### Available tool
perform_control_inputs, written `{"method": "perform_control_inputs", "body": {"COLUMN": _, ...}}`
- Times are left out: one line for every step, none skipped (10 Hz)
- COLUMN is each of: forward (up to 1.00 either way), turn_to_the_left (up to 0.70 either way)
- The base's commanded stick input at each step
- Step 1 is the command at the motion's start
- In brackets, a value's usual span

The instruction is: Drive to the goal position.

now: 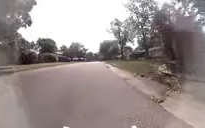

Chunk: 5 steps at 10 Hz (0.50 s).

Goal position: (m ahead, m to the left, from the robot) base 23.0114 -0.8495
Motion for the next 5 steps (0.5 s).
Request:
{"method": "perform_control_inputs", "body": {"forward": 0.69, "turn_to_the_left": 0.03}}
{"method": "perform_control_inputs", "body": {"forward": 0.69, "turn_to_the_left": 0.03}}
{"method": "perform_control_inputs", "body": {"forward": 0.69, "turn_to_the_left": 0.03}}
{"method": "perform_control_inputs", "body": {"forward": 0.69, "turn_to_the_left": 0.03}}
{"method": "perform_control_inputs", "body": {"forward": 0.69, "turn_to_the_left": 0.03}}
